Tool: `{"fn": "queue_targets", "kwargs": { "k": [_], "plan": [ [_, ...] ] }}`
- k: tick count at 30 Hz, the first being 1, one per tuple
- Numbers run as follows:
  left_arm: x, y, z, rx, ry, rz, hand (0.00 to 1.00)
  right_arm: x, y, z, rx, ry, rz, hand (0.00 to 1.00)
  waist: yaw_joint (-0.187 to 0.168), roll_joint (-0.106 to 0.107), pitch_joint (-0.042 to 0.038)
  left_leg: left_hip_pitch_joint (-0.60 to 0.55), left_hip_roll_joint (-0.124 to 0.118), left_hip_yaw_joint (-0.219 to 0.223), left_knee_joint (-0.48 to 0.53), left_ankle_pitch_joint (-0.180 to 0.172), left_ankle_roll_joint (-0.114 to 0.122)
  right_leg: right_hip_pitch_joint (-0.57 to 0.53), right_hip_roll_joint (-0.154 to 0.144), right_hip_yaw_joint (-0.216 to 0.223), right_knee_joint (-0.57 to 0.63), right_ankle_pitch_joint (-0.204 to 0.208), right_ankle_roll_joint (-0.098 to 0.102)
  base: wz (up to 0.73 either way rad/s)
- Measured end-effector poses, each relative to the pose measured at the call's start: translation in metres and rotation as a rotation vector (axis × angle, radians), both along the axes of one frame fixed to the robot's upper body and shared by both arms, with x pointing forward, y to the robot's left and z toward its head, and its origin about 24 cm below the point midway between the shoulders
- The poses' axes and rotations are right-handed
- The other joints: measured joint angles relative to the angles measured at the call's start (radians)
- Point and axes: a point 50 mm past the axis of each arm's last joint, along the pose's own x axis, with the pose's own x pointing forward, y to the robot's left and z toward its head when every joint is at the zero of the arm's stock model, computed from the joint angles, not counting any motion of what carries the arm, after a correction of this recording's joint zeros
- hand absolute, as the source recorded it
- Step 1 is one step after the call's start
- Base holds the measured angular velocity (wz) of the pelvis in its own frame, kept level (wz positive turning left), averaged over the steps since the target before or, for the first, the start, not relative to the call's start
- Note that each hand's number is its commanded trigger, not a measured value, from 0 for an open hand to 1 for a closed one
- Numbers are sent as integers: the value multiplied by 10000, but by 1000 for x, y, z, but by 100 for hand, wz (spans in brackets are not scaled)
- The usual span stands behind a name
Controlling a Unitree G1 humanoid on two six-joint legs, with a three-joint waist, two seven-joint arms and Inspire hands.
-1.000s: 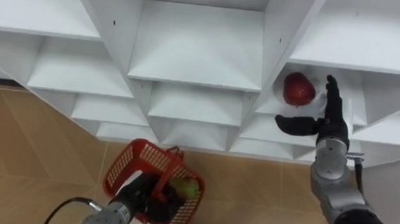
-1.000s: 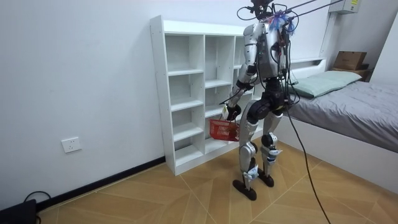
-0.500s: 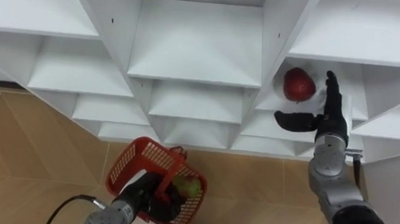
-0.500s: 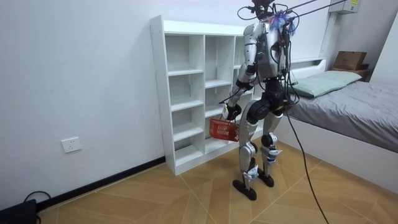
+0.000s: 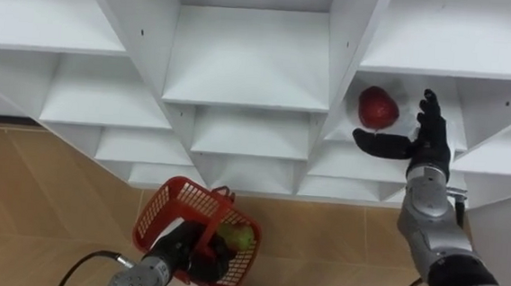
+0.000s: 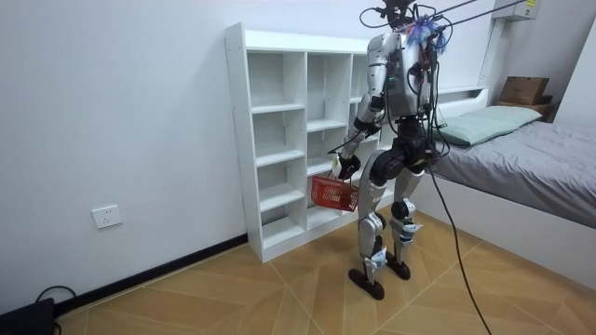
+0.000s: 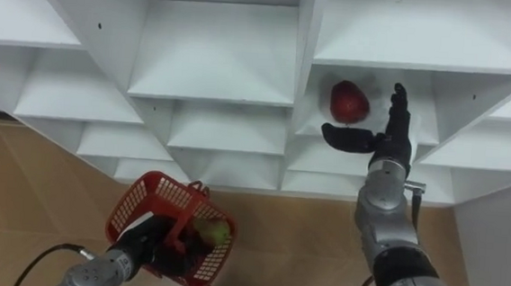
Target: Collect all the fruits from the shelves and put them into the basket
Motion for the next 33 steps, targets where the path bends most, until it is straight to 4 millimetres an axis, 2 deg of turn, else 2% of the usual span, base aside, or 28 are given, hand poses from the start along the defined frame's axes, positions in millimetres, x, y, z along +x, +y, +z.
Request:
{"fn": "queue_targets", "kwargs": {
  "k": [5,11,13,14,26,33],
  "plan": [
    [0,0,0,77,-20,78,100,1,1,1,345,-49,24,0,2,-46,29,50,1,74,-9,1,1,2,1,78,22,-1,1,-5],
    [0,0,0,-6,-24,177,100,3,1,2,350,-70,131,0,2,-121,103,69,8,94,-18,0,2,-1,6,114,30,-1,1,-1],
    [1,-1,0,17,-45,92,100,4,2,3,299,-109,177,0,10,-173,181,61,55,96,-14,0,1,-15,8,122,26,0,1,0],
    [1,-1,0,13,-43,84,100,4,2,3,277,-109,193,0,10,-185,188,53,67,95,-11,0,2,-18,10,120,16,0,1,0],
    [1,-4,0,-103,63,-161,100,8,4,8,-107,-207,186,0,78,-162,174,-115,71,114,51,0,2,-227,12,155,178,23,-10,0],
    [-2,-10,-3,-180,226,-270,100,8,5,8,-1087,-57,189,0,396,-86,153,-113,81,347,52,3,6,-396,8,356,329,22,-18,-8]
  ]
}}
